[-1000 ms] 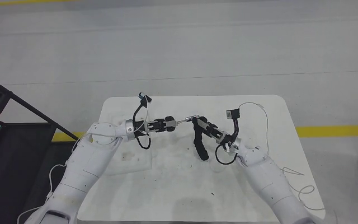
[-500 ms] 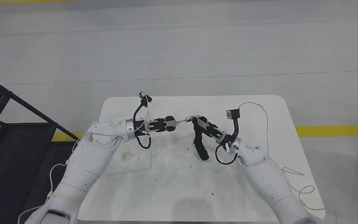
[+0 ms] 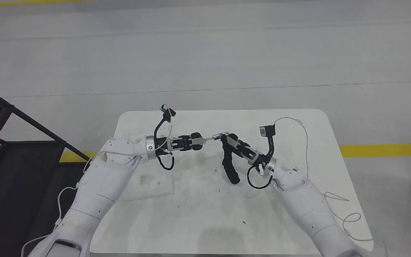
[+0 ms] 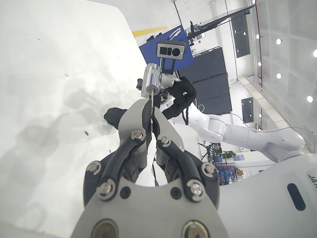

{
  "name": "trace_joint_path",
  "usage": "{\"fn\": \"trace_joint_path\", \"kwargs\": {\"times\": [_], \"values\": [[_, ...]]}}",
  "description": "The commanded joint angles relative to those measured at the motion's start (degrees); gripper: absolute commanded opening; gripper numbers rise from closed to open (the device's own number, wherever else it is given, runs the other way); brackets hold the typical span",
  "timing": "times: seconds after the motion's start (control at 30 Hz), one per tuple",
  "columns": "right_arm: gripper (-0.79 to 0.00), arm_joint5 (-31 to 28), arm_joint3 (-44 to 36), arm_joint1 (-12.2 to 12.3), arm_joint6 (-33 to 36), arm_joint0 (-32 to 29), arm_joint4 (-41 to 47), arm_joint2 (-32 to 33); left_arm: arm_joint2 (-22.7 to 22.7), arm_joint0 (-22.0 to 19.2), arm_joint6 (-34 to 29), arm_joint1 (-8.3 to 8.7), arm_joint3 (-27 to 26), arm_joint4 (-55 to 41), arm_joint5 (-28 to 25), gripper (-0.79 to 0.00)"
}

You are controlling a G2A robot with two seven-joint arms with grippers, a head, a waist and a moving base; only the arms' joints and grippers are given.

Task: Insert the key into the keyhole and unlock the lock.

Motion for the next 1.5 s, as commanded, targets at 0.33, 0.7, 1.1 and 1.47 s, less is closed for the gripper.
{"fn": "trace_joint_path", "kwargs": {"times": [0.33,0.7,1.1,1.47], "values": [[-0.785,0.00,0.00,0.00,0.00,0.00,0.00,0.00,0.82,-0.46,0.63,-0.40,-0.76,1.31,1.07,-0.785],[-0.785,0.00,0.00,0.00,0.00,0.00,0.00,0.00,2.03,-0.80,3.89,-0.84,-2.64,6.13,1.60,-0.785],[-0.785,0.00,0.00,0.00,0.00,0.00,0.00,0.00,1.68,1.19,9.78,-0.81,-5.35,12.88,0.60,-0.785],[-0.785,0.00,0.00,0.00,0.00,0.00,0.00,0.00,0.91,3.02,16.20,-0.57,-6.68,22.57,-3.64,-0.785]]}}
